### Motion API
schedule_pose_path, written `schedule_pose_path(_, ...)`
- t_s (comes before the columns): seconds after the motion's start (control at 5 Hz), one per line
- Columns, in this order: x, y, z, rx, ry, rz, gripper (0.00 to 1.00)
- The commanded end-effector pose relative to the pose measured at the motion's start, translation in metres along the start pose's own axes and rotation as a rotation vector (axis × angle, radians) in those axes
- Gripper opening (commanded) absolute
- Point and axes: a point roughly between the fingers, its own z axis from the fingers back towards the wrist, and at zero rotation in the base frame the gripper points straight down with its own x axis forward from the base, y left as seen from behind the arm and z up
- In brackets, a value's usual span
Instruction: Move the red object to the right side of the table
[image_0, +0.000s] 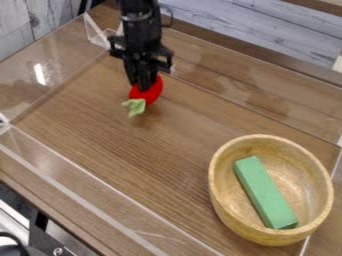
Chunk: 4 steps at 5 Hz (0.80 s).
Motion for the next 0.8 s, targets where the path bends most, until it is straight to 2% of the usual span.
schedule_pose_path(0.0,-0.006,-0.011,0.036,-0.018,-0.073,0.005,0.00)
schedule_pose_path(0.2,-0.022,-0.031,0.034,-0.037,-0.061,-0.006,0.00)
schedule_pose_path(0.6,-0.039,-0.066,0.018,-0.057,-0.030,-0.074,0.00)
